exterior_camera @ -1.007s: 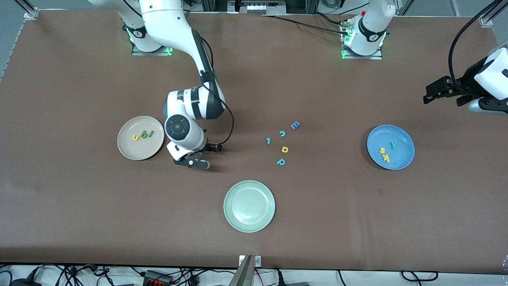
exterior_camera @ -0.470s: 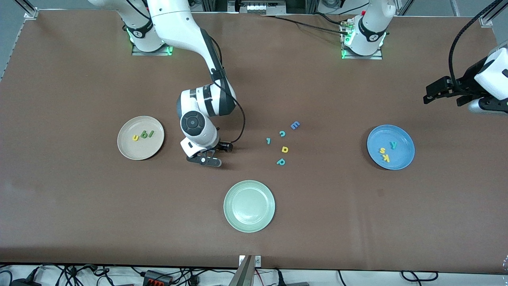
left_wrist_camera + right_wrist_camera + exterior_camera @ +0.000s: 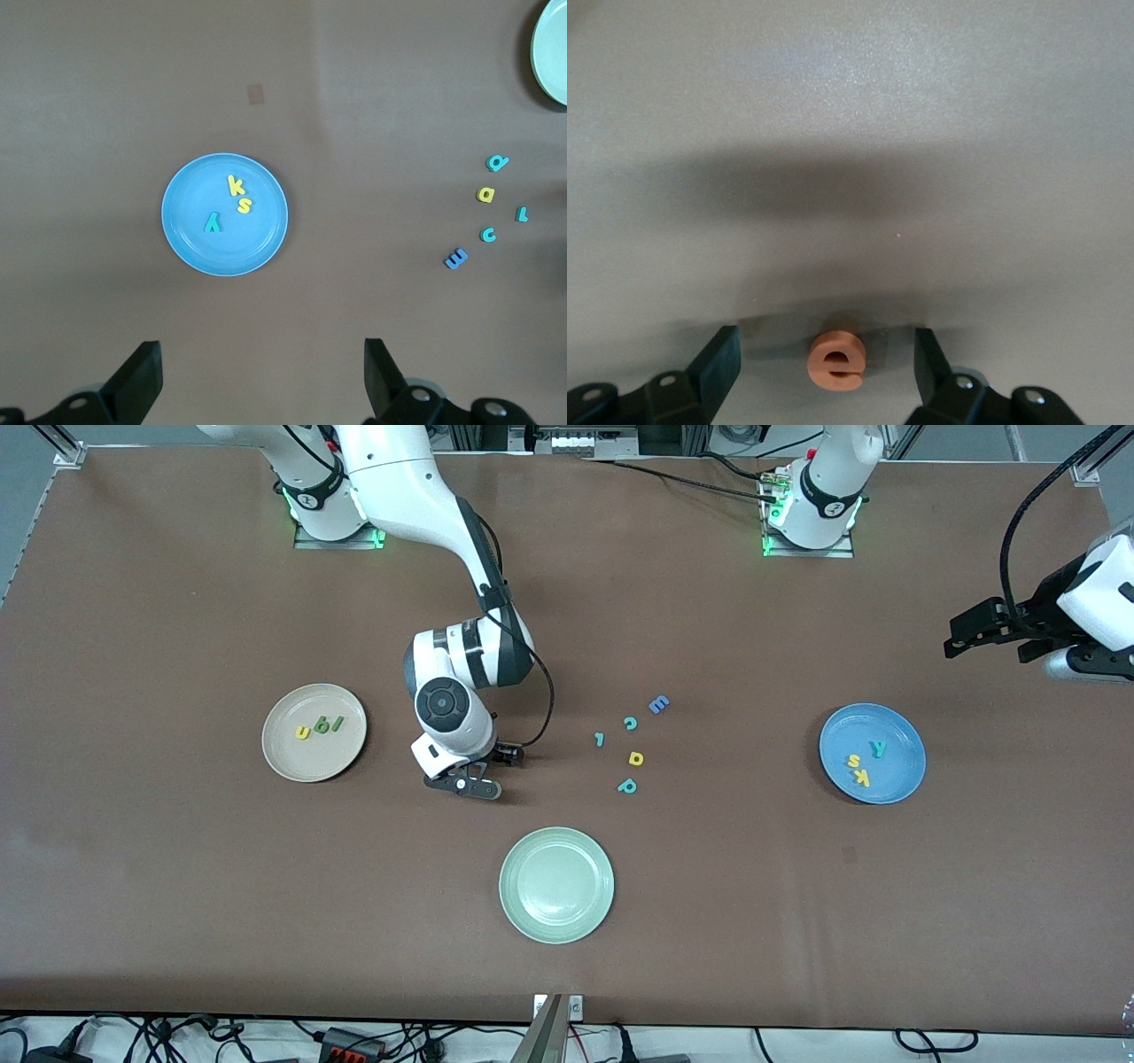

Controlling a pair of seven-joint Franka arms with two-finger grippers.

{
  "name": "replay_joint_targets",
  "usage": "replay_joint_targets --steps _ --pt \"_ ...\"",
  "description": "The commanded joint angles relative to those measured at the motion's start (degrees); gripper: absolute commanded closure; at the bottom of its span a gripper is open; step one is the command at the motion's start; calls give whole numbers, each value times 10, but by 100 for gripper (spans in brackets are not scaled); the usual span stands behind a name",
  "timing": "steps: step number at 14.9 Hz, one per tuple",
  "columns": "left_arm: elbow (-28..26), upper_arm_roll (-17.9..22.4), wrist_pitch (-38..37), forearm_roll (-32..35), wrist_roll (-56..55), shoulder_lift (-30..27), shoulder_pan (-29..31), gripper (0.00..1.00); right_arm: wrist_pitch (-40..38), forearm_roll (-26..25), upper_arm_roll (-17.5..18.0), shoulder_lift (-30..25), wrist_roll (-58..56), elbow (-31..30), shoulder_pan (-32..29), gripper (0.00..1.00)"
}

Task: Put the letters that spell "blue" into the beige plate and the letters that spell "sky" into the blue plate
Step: 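Reach the orange e with the right gripper and grasp it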

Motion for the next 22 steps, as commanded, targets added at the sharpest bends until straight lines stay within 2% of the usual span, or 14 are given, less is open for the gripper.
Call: replay_joint_targets --steps 1,3,12,14,15,18,20,22 --pt "18 1 -11 -14 0 8 4 0 -2 -6 1 7 8 13 -1 33" --pt "18 0 -11 -14 0 8 4 0 -2 -3 1 6 13 13 -1 38" --pt "18 1 -9 -15 0 8 6 0 -5 -1 1 5 14 13 0 38" --pt "18 1 -9 -15 0 8 6 0 -5 -1 1 5 14 13 0 41" --pt "18 1 -9 -15 0 8 6 0 -6 -1 1 5 14 13 0 46" --pt "19 1 -9 -15 0 8 6 0 -8 0 1 5 15 12 1 73" --pt "18 1 -9 -15 0 8 6 0 -8 1 1 4 11 12 0 83" --pt "18 1 -9 -15 0 8 6 0 -9 0 0 1 7 12 -2 85"
